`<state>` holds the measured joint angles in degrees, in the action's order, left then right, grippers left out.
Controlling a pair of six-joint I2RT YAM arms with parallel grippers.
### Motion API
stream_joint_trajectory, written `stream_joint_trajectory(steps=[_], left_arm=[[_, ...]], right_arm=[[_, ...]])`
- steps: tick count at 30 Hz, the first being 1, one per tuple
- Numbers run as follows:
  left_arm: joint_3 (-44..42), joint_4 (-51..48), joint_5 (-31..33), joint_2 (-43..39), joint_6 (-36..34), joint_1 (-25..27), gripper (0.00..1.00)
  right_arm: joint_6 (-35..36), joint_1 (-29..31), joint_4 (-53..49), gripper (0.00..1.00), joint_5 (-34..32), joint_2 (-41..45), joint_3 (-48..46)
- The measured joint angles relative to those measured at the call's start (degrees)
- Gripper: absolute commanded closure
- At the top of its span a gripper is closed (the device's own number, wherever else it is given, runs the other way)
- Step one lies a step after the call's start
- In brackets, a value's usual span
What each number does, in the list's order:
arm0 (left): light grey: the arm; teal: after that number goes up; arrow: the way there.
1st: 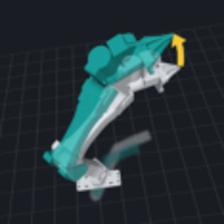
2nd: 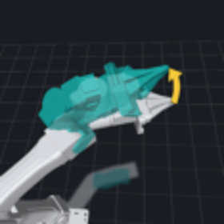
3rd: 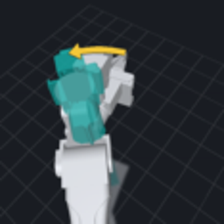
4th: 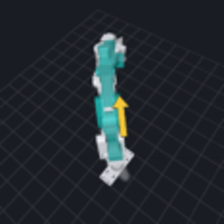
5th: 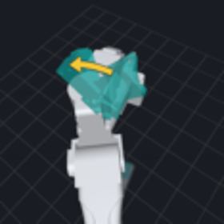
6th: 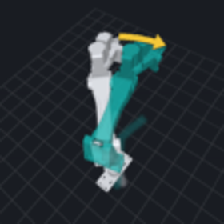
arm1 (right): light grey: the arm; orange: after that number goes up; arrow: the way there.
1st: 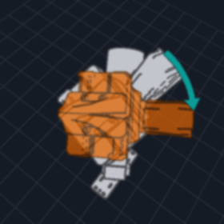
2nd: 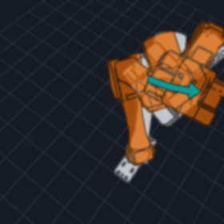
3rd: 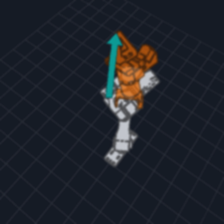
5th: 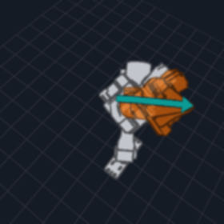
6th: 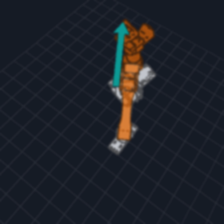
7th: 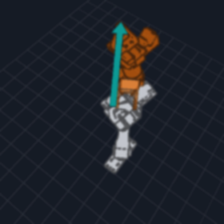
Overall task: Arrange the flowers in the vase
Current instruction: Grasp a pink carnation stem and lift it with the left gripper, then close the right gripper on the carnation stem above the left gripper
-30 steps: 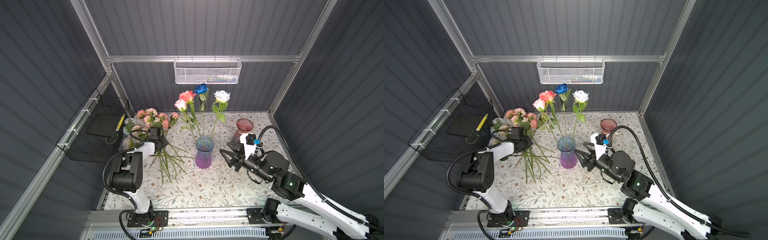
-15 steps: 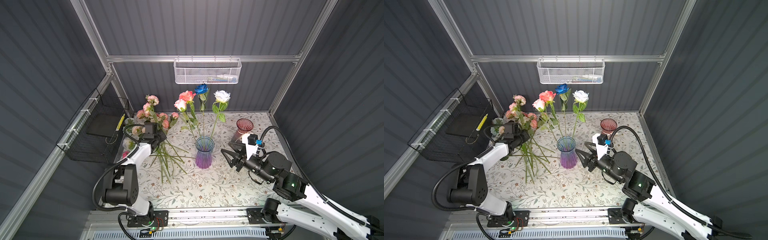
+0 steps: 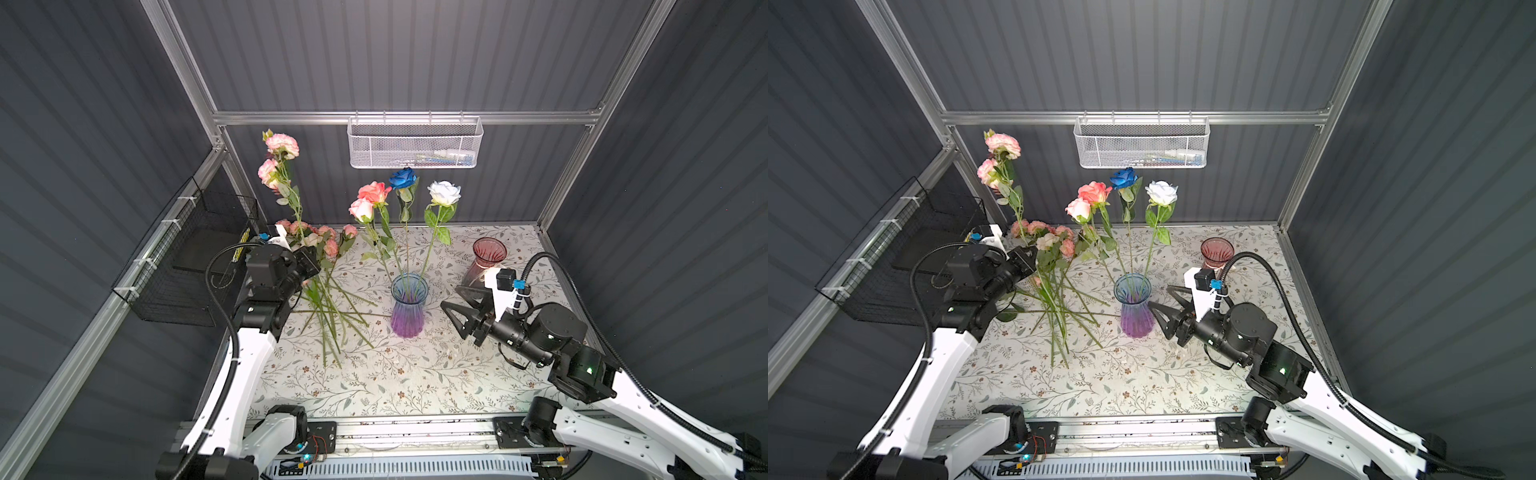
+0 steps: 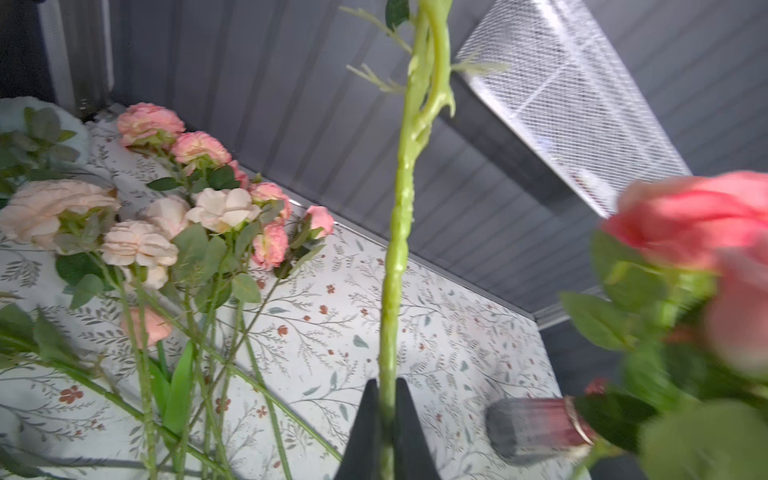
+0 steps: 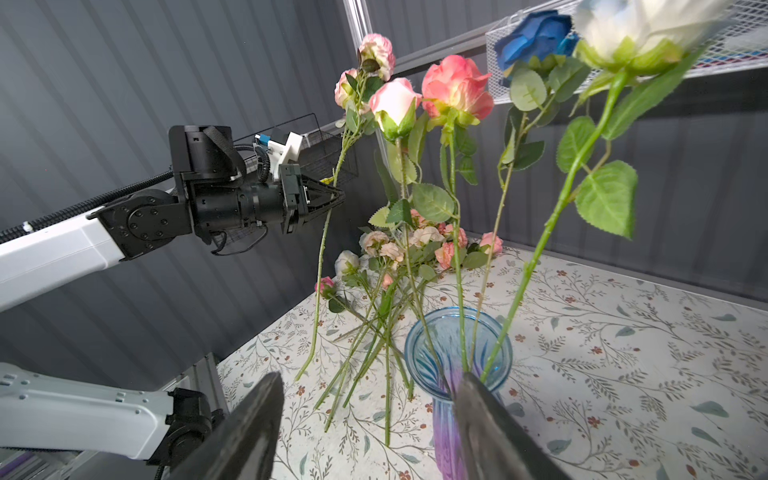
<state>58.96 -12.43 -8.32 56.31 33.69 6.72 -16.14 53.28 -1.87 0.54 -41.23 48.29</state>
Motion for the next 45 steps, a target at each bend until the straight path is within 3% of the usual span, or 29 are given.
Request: stream_joint_trajectory(steps=[5,11,16,22,27,35,41,45], left_arm=[[1.62,-3.34,-7.52,-9.01,0.2,0.0,1.0],[2.97,-2.47,-20.37,-14.4,0.83,0.0,1.0],[2.93,1.73,-30.97,-15.96,2.45,0.04,1.0],[0.2,11.17,-41.99,-17.84,6.05,0.04,1.0],[-1.16,17.92,-48.26,-18.62,9.27,0.07,1.0],[-1.62,23.12,-53.18,-19.58,12.04,0.11,1.0],[-1.75,24.94,-54.82,-19.67,13.16,0.11,1.0],[-2.12,25.42,-54.95,-19.71,13.53,0.31,1.0]], right_arm=[[-1.16,0.44,-0.72,0.32,6.08,-5.4,6.34],[-1.46,5.66,-3.1,0.31,11.34,-16.35,16.48],[0.13,10.14,-5.88,0.3,13.27,-26.05,25.57],[1.51,10.95,-7.17,0.28,14.75,-33.14,34.45],[1.51,10.84,-5.88,0.27,14.49,-35.89,41.11],[-0.31,9.73,-2.08,0.28,18.25,-42.47,49.88],[-1.46,9.7,-1.27,0.37,22.53,-47.12,54.69],[-2.49,9.7,0.31,0.71,25.7,-48.13,55.06]])
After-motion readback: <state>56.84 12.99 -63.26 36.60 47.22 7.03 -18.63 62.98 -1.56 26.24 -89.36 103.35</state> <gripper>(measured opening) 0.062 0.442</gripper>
